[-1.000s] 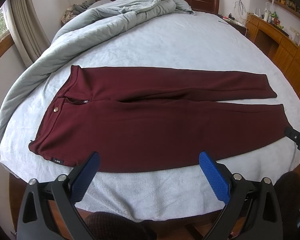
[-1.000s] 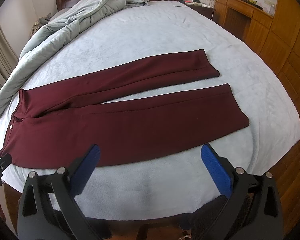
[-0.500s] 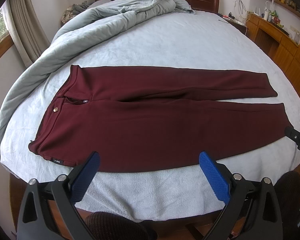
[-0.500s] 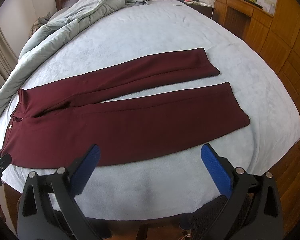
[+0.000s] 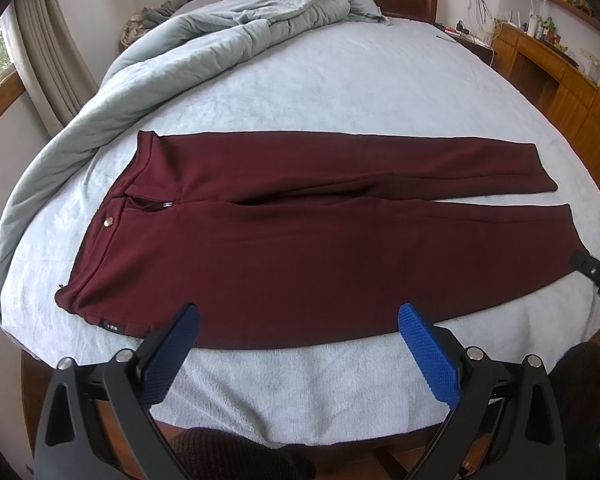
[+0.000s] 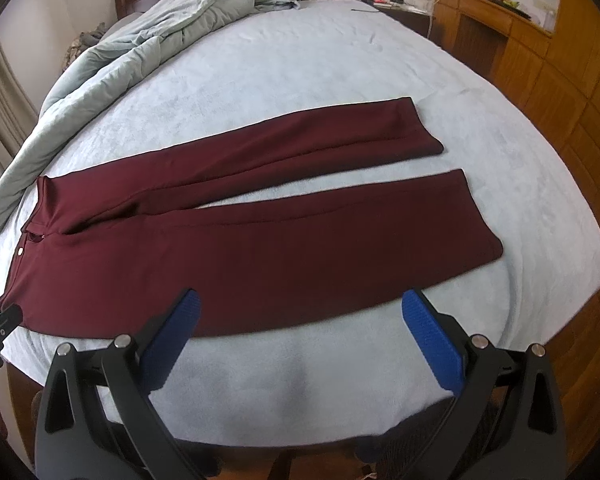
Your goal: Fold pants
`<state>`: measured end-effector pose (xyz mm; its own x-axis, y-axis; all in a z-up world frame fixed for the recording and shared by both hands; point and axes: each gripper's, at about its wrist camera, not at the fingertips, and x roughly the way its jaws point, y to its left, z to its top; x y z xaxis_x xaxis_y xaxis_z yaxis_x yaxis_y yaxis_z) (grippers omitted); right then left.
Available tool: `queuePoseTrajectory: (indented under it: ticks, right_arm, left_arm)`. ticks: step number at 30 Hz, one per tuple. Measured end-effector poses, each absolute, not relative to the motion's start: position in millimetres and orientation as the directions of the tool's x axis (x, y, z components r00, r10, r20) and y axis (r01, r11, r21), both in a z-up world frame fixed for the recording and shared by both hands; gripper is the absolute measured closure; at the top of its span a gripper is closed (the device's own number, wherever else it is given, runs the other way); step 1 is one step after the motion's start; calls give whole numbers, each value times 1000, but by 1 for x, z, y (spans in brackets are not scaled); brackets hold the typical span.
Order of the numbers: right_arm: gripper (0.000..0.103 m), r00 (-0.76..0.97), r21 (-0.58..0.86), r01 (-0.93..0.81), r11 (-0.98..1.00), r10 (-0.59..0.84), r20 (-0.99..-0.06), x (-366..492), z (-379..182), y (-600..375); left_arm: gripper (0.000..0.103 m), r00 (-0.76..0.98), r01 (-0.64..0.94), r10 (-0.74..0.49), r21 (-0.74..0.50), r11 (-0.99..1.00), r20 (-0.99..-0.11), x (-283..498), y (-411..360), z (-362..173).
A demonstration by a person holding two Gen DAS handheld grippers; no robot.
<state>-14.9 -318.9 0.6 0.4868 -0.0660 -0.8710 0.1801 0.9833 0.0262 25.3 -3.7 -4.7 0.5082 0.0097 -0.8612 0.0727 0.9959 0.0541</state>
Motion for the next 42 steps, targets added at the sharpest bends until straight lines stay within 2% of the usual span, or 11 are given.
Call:
queuePoseTrajectory:
  ticks: [8,15,18,22,27,28,30,31,42]
  right_arm:
    - [2,506,-27,213,977,-133,-852,90,7,-438]
    - [3,412,28,172,985,-46,-910,209,-45,-520]
    - [3,368,30,139,990,-24,-930,248,-73,-545]
    - [3,336,137,80,987,103,-936,273,-102,-565]
    - [3,369,158,-5,987,149,-917,282,-111,-566]
    - [7,371,154,-25,988,152,-916,282,-110,-565]
    - [63,375,174,-109,979,203,-905,279,-103,-559]
    - [82,384,154,-116,981,188,-904,276,-98,-561]
    - [81,453,236,-309,921,361,-815,239,-26,-557]
  left_arm:
    - [4,538,131,-63,9,991,-840,111,-47,-4]
    - [4,533,147,-153,-87,985,-832,219,-111,-33]
    - [4,516,193,-176,-87,977,-838,252,-138,-49]
    - [4,487,268,-220,-95,959,-845,280,-167,-68]
    - [4,468,334,-253,-95,938,-847,294,-189,-85]
    - [4,458,338,-253,-96,936,-852,297,-194,-87]
    - [4,449,345,-251,-93,934,-857,300,-199,-92]
    - [4,446,354,-258,-96,930,-857,301,-202,-93]
    - [4,297,626,-479,-211,751,-826,316,-239,-96]
